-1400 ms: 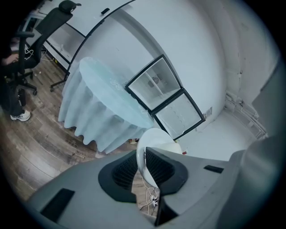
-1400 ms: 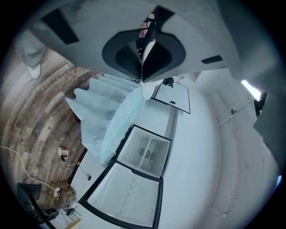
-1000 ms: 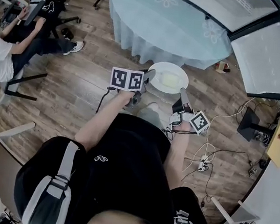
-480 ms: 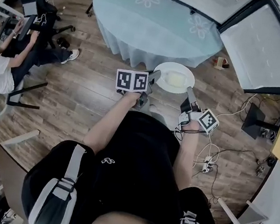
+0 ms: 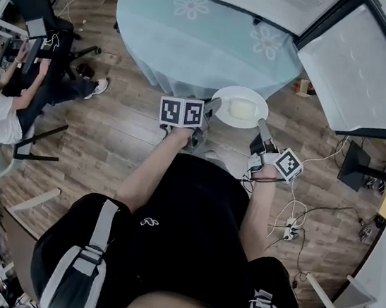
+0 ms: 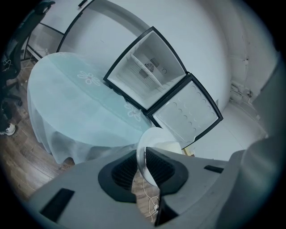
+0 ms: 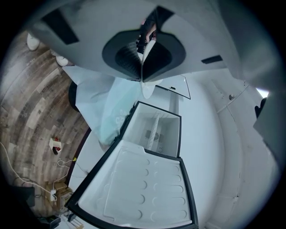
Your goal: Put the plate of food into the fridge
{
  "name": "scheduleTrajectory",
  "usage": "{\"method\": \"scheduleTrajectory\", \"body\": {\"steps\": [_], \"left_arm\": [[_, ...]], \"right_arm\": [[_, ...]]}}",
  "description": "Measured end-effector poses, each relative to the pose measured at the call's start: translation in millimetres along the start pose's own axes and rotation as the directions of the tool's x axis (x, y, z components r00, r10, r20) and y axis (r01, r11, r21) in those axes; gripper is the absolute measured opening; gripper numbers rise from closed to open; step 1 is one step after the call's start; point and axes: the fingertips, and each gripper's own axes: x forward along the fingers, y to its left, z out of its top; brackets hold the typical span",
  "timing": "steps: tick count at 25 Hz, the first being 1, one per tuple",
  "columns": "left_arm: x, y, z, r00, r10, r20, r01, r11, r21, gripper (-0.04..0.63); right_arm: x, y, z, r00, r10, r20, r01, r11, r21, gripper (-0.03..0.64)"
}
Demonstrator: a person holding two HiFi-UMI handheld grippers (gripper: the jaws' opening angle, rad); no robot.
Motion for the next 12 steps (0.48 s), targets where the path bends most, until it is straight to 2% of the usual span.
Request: {"method": "scheduleTrajectory", "body": {"steps": [12], "left_arm": [[44, 37, 116, 1.0, -0.001, 0.024, 0.0, 1.0, 0.021, 0.061]], "right_arm": [[112, 2, 64, 1.0, -0.005, -0.001, 0.005, 1.0, -0.016, 0.014]]}}
